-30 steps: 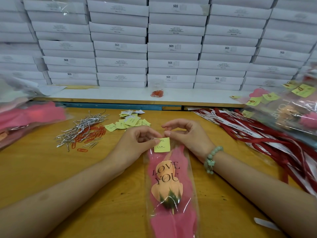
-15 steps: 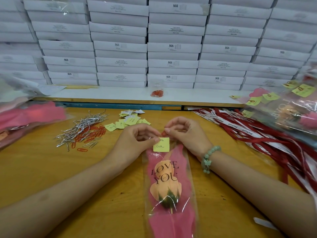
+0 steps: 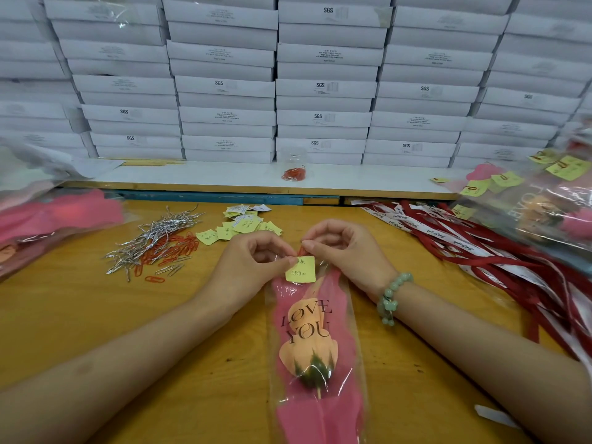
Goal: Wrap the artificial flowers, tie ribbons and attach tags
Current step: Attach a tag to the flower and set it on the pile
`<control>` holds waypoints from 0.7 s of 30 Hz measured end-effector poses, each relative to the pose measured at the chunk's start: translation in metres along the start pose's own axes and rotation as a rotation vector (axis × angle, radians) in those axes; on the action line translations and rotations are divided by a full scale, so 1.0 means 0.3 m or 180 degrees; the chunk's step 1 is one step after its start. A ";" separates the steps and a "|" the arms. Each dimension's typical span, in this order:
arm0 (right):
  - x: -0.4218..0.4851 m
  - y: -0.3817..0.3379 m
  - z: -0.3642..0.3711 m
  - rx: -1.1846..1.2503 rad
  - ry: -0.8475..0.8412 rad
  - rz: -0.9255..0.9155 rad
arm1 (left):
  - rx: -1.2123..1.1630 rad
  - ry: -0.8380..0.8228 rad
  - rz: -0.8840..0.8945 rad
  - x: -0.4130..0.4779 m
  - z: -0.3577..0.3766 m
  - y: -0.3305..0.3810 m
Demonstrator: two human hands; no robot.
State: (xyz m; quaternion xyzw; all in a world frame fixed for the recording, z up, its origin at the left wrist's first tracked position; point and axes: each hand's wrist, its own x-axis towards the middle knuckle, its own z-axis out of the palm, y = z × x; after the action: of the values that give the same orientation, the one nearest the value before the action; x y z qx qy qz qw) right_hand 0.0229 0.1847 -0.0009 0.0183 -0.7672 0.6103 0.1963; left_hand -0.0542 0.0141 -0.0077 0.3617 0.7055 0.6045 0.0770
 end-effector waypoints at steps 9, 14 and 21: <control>-0.003 -0.004 -0.002 -0.0148 -0.0062 -0.0013 | -0.0173 0.0012 -0.0081 0.002 -0.005 -0.001; -0.003 -0.007 -0.002 -0.0261 -0.0073 -0.0070 | -0.0248 0.0059 -0.0137 0.008 -0.008 -0.009; -0.008 -0.008 -0.003 -0.0067 -0.0183 0.0049 | -0.0274 0.0055 -0.0129 0.010 -0.010 -0.014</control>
State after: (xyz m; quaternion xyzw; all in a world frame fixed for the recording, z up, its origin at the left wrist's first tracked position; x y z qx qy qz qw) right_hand 0.0259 0.1843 0.0008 0.0278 -0.7791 0.6029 0.1696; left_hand -0.0596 0.0137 -0.0097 0.3385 0.6867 0.6357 0.0986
